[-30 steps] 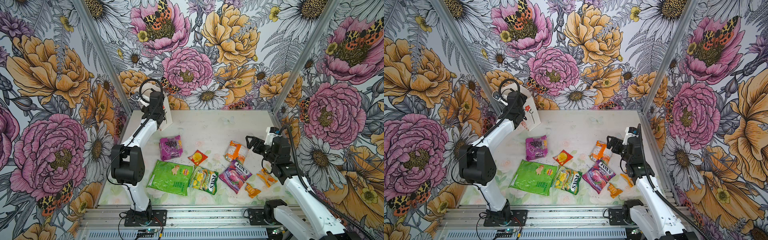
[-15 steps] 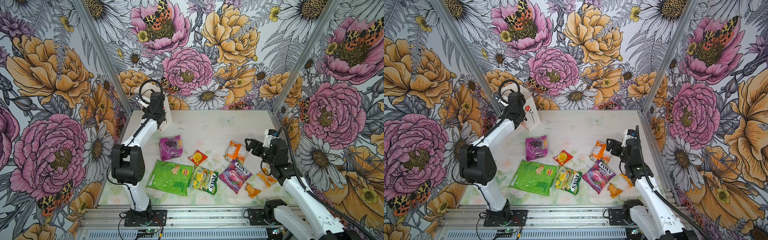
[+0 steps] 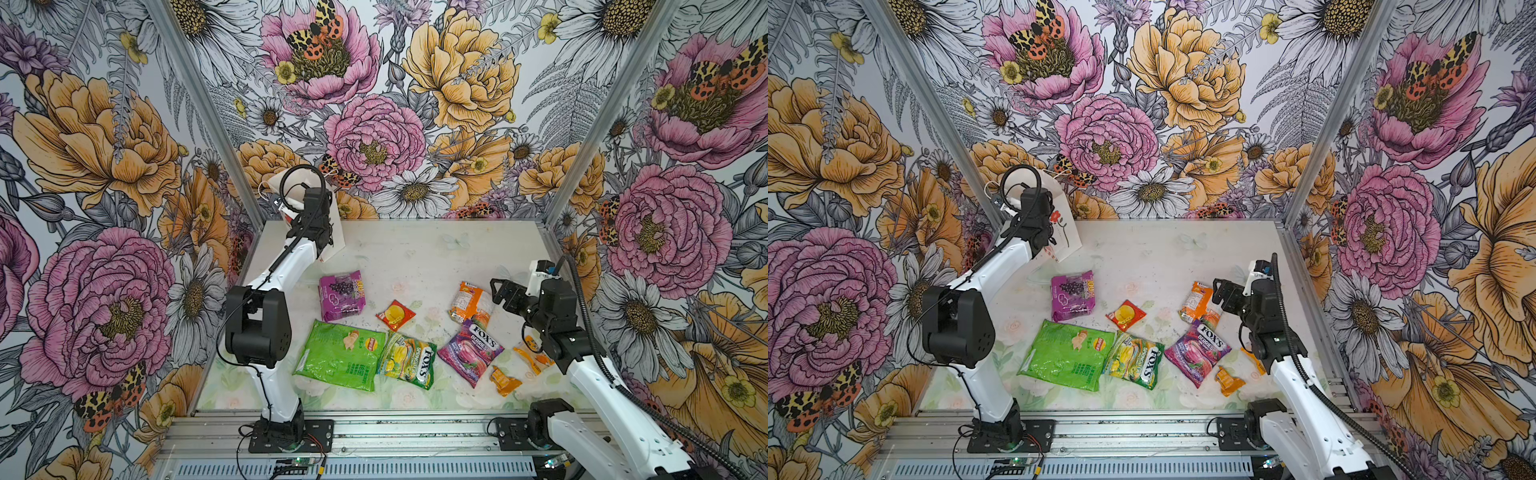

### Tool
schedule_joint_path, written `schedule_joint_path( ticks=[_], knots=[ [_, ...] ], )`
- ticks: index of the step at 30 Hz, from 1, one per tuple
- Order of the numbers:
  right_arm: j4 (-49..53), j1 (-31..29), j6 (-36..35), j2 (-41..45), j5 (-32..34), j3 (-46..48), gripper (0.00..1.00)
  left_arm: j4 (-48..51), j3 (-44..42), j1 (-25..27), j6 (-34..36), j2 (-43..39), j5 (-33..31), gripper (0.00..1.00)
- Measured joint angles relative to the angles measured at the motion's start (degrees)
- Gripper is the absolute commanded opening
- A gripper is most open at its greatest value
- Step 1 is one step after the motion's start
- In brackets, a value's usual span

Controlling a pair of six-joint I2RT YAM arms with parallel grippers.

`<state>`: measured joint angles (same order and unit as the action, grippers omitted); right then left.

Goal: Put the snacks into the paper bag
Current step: 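Pull the paper bag nearer with the left gripper while the right gripper moves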

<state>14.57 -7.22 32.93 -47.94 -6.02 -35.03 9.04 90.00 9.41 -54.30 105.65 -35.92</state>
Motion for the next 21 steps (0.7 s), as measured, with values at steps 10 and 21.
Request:
schedule_joint_path(
  ticks=[10,21],
  knots=[
    [0.31,-0.11,-0.02,0.81,0.46,0.00,0.94,0.20,0.00,-0.02,-1.20,0.00,1.27,0.22],
    [1.51,-0.11,-0.02,0.81,1.77,0.00,0.93,-1.70,-3.82,0.35,-0.15,-2.43,3.39,0.00]
  ],
)
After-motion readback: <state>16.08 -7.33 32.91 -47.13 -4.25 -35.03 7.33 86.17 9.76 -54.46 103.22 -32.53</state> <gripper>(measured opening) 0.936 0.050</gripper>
